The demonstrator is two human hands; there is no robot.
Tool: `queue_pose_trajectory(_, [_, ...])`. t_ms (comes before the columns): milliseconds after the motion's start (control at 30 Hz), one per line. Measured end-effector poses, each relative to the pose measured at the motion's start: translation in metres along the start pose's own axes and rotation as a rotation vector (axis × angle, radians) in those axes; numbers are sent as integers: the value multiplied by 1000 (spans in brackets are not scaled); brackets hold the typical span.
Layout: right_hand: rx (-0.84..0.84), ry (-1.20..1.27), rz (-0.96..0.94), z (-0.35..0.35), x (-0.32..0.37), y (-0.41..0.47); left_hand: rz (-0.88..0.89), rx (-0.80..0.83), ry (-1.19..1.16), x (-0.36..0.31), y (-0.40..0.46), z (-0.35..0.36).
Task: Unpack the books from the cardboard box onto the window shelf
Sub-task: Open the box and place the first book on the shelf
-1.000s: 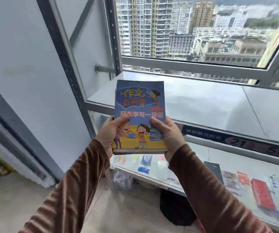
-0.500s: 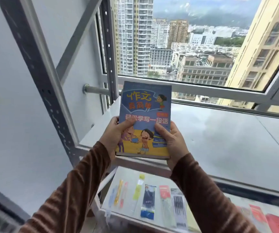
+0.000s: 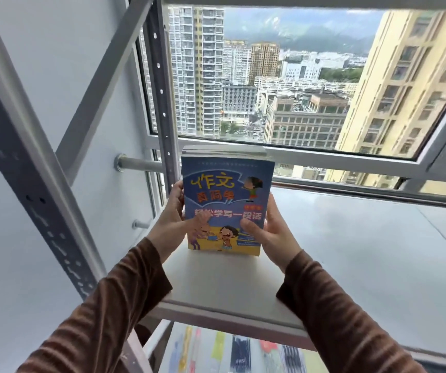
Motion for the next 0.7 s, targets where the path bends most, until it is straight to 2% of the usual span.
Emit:
queue_pose_trajectory(267, [120, -332, 59, -6, -15, -10, -47, 218, 188, 27, -11, -9])
queue_pose_trajectory(367, [128, -225, 102, -8, -14, -9, -68, 212, 205, 38, -10, -13])
queue_pose_trajectory(533, [23, -66, 209, -11, -16, 3, -45, 196, 135, 29, 4, -17])
queue_pose_trajectory(700, [-131, 315, 407, 10, -7, 36, -244, 56, 44, 10, 35, -21])
Point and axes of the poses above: each hand's wrist, its own y-axis towards the middle knuckle, its own z-axis out of the palm, x = y × z, the point moved 1 cm from there along y, towards the middle knuckle, and after that the axes turned 5 degrees about x, right-handed, at the moved point
